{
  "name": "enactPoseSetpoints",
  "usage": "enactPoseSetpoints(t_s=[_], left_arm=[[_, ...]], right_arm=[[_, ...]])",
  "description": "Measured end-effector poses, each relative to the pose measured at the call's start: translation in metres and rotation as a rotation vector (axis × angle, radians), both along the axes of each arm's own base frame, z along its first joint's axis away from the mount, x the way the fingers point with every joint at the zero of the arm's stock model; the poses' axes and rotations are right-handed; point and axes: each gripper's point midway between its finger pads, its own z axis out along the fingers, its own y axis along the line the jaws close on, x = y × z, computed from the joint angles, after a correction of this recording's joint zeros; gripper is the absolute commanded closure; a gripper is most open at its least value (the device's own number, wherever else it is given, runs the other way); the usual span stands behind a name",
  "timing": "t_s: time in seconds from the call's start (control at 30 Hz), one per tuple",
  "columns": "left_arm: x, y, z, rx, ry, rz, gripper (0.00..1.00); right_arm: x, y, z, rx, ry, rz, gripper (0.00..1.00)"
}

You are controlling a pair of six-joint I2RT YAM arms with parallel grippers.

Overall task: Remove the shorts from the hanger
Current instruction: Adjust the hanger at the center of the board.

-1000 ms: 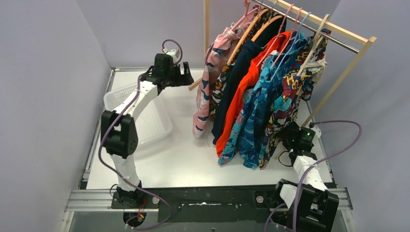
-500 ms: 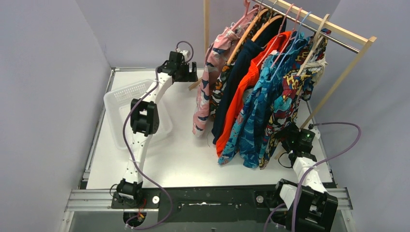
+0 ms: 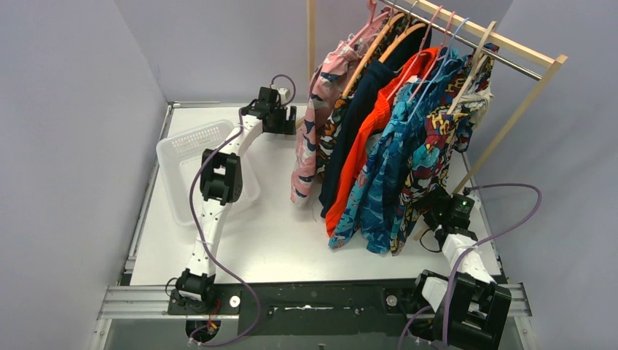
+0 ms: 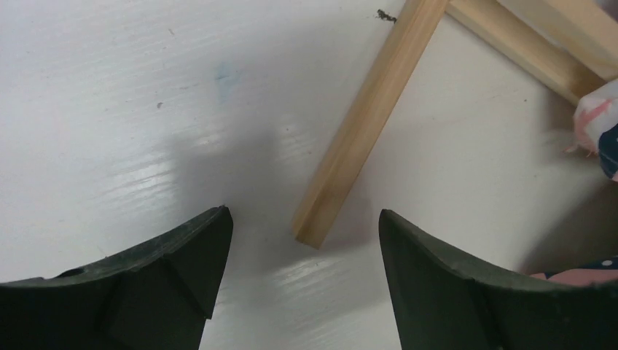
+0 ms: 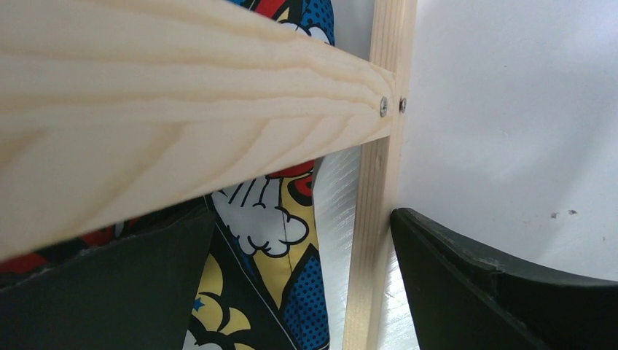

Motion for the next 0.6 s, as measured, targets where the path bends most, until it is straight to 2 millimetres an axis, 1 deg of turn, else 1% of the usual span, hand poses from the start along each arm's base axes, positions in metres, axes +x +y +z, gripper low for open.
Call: enactPoseSetpoints(t_s=[0.07, 0.17, 0.2, 0.27, 0.37, 0.47, 0.57, 0.6], left_arm=[[0.0047, 0.0011, -0.0012, 0.016, -0.021, -0.005, 0.28], [0.0056, 0.0018, -0.0028, 0.037, -0.029, -0.006, 0.38], [0.0055, 0.0029, -0.0043, 0.051, -0.031, -0.004, 0.44], [0.0061, 0.0049, -0.0058, 0.078, -0.037, 0.001, 0.52], [0.0061, 0.0062, -0.0074, 0.101, -0.041, 0.009, 0.81], [0.0019, 0.0014, -0.0086, 0.116, -0.035, 0.002, 0.88], [-0.0004, -0.0002, -0.0084, 0.136, -0.036, 0.007, 1.00], [-0.0011, 0.0004, -0.0083, 0.136, -0.037, 0.014, 1.00]], right_arm=[[0.0000, 0.0002, 0.0000, 0.000, 0.000, 0.002, 0.02], [0.0000, 0.0005, 0.0001, 0.000, 0.000, 0.005, 0.02], [0.0000, 0.0006, 0.0001, 0.000, 0.000, 0.006, 0.02], [-0.0001, 0.0007, 0.0000, 0.000, 0.000, 0.007, 0.02], [0.0000, 0.0009, 0.0000, 0.000, 0.000, 0.008, 0.02], [0.0001, 0.0018, 0.0001, 0.002, -0.001, 0.013, 0.02], [0.0006, 0.0018, -0.0001, 0.000, 0.004, 0.022, 0.02], [0.0011, 0.0017, -0.0002, -0.001, 0.006, 0.024, 0.02]])
